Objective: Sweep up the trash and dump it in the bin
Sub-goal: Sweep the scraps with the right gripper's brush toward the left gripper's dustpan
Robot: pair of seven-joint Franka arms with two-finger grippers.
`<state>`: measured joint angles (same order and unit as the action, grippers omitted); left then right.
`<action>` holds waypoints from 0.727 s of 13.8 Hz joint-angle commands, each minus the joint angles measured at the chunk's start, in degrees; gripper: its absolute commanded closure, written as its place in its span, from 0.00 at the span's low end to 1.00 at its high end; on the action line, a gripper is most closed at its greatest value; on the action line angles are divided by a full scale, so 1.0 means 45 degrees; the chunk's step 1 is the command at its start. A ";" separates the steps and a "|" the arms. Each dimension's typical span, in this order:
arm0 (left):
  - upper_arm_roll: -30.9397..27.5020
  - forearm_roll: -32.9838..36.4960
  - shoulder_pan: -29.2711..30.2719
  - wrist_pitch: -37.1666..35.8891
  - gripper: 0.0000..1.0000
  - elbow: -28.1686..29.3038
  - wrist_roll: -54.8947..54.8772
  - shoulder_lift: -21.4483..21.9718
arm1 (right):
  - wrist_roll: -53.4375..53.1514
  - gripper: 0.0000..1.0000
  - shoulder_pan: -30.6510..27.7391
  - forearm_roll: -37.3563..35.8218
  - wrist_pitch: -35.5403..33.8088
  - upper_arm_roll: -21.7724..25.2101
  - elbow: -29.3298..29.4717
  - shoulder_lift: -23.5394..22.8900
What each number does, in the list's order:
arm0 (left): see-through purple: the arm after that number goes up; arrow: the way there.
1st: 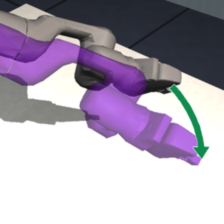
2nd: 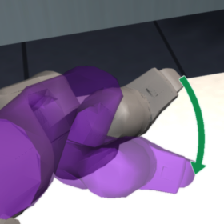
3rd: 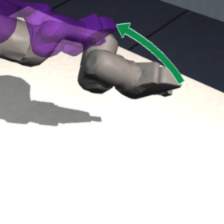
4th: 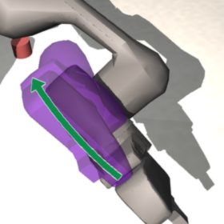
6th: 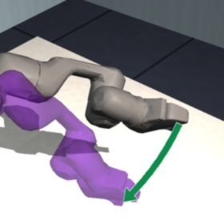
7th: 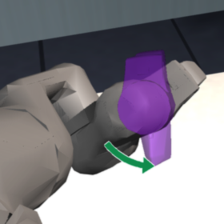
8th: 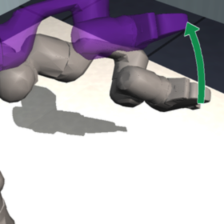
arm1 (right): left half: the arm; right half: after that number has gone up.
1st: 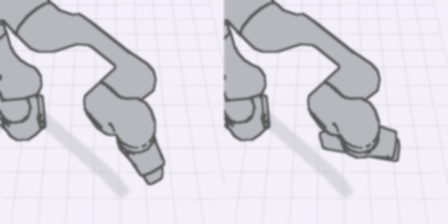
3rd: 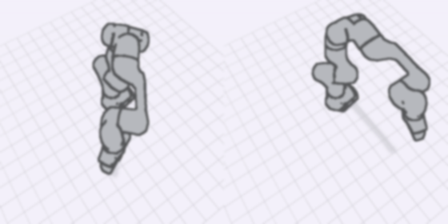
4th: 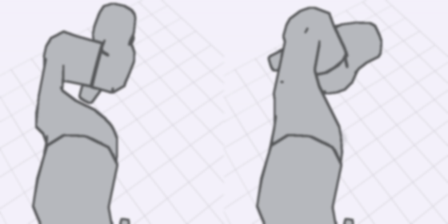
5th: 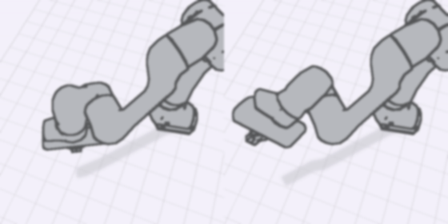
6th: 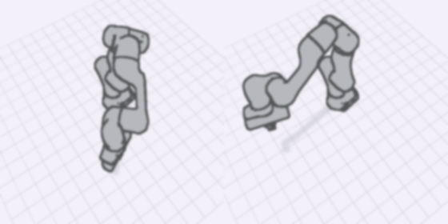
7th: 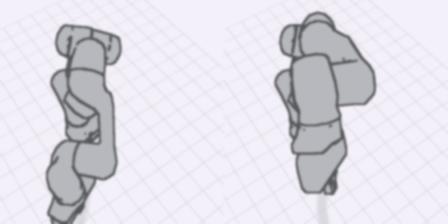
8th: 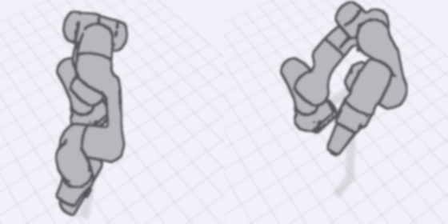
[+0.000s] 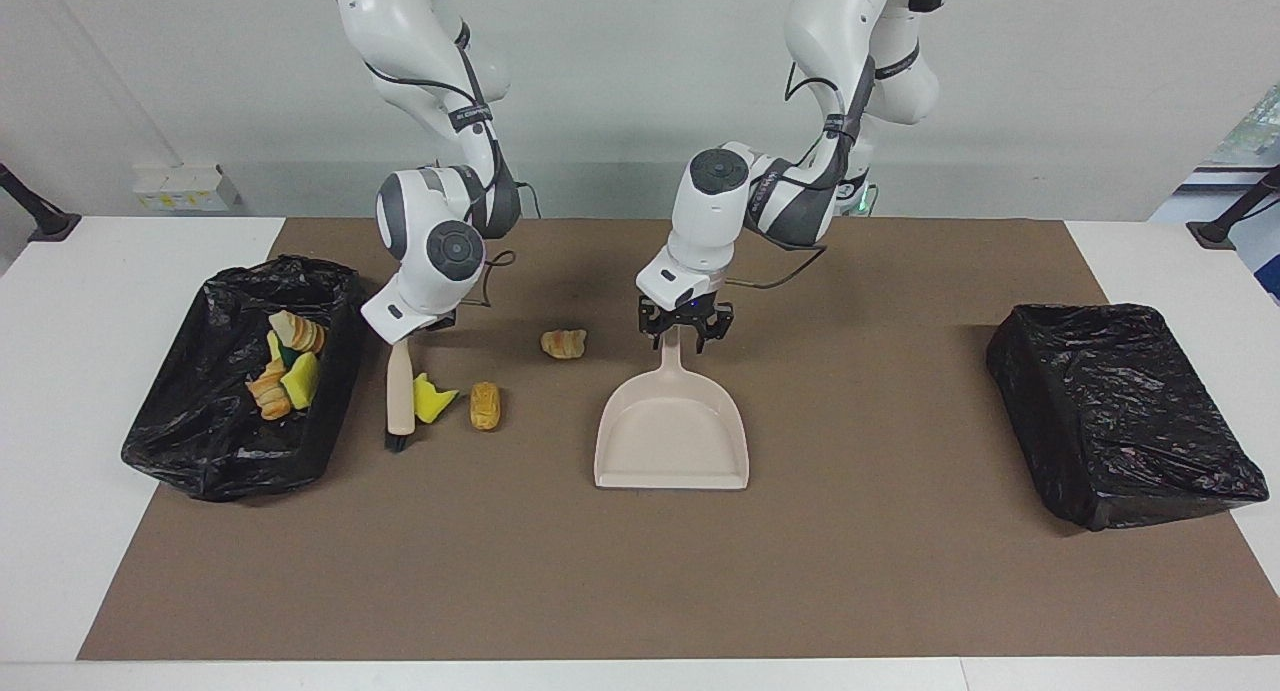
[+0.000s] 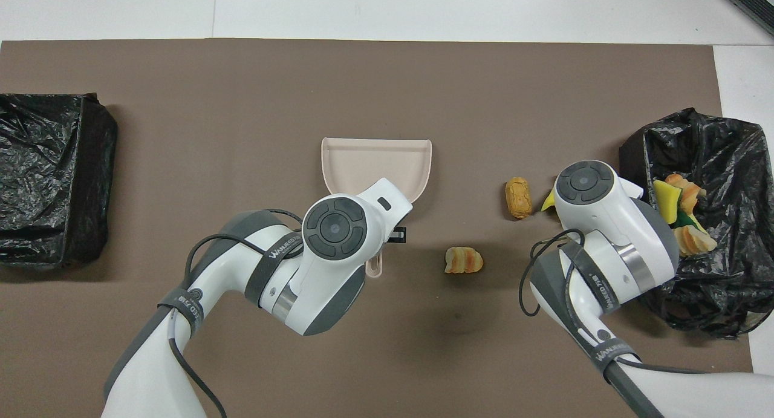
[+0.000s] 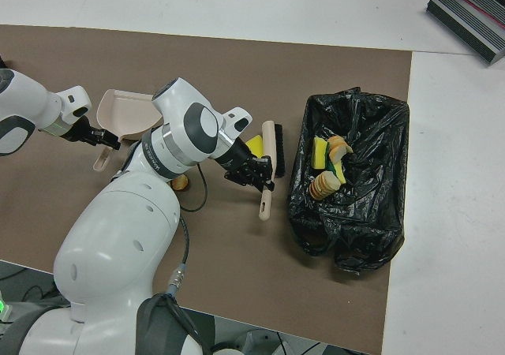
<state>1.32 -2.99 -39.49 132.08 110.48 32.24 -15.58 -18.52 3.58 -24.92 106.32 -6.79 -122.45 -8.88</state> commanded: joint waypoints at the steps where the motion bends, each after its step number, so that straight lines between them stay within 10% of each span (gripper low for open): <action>1: -0.0215 0.0038 -0.0461 0.0025 0.58 0.0176 -0.0113 0.0045 | 0.0792 1.00 0.0102 0.1469 0.0260 -0.0113 -0.0211 0.0197; 10: -0.0430 0.1031 0.0045 -0.3445 0.98 0.0060 -0.5597 0.1254 | 0.3957 1.00 0.0240 0.2549 -0.1791 -0.0132 0.0160 0.1193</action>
<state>-0.42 -0.93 -39.81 121.65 110.09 11.56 -13.36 -3.86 4.93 -14.90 99.51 -7.05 -121.36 -5.56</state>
